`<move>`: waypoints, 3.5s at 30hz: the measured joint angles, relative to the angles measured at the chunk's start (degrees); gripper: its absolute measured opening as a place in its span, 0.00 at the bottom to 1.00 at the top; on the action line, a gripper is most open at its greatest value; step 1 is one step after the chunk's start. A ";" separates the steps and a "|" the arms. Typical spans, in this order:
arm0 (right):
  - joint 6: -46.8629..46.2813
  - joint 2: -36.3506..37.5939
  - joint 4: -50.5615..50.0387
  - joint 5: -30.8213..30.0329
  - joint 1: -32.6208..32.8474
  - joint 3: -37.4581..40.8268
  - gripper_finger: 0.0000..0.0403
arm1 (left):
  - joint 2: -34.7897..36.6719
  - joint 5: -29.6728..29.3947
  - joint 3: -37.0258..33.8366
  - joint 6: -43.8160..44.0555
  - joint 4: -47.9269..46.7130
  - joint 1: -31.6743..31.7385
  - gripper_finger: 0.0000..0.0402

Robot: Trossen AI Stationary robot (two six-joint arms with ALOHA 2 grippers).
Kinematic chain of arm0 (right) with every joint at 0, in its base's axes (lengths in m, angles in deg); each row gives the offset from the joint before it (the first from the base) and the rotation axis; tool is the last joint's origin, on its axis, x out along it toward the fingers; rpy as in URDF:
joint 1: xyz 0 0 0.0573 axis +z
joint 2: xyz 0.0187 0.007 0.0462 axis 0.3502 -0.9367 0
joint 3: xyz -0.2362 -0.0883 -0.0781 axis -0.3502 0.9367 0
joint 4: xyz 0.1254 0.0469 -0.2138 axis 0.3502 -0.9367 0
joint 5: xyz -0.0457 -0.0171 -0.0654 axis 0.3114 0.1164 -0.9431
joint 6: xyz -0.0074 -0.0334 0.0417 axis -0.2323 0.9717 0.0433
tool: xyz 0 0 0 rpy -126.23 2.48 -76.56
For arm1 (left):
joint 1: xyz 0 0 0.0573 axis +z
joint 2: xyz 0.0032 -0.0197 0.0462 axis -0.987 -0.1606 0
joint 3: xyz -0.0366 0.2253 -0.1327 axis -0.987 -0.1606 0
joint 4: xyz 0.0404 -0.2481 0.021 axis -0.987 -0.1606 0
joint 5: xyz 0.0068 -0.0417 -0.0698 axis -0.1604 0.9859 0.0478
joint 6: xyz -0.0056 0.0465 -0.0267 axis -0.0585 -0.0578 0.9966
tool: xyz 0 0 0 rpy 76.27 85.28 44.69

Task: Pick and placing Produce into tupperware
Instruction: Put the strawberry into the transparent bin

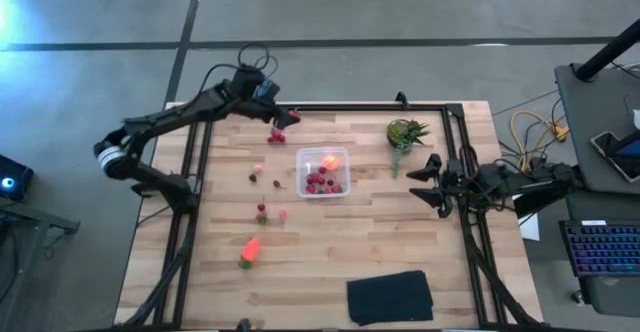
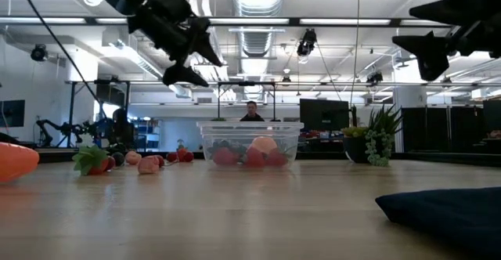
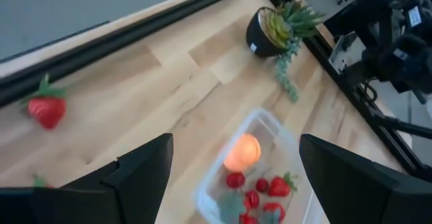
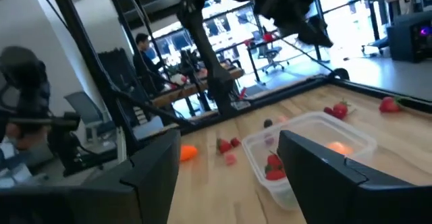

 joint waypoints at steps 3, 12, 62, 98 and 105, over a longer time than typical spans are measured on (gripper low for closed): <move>-1.96 -0.37 0.17 -0.02 0.00 0.24 0.60 | -3.49 0.23 3.42 0.56 -0.57 1.06 0.76; 0.79 -0.50 -2.80 -0.02 0.00 0.22 0.61 | -14.41 -18.92 14.11 -11.50 -20.70 5.33 0.76; -0.90 -0.48 -3.32 -0.02 0.00 0.15 0.60 | -32.03 -23.57 20.20 -0.11 -9.51 3.26 0.76; -0.90 -0.48 -3.31 0.00 0.00 0.15 0.61 | -39.80 -24.73 21.65 1.13 -10.42 3.31 0.69; -0.90 -0.48 -3.32 0.00 0.00 0.15 0.61 | -39.51 -25.17 22.08 0.39 -9.20 3.34 0.54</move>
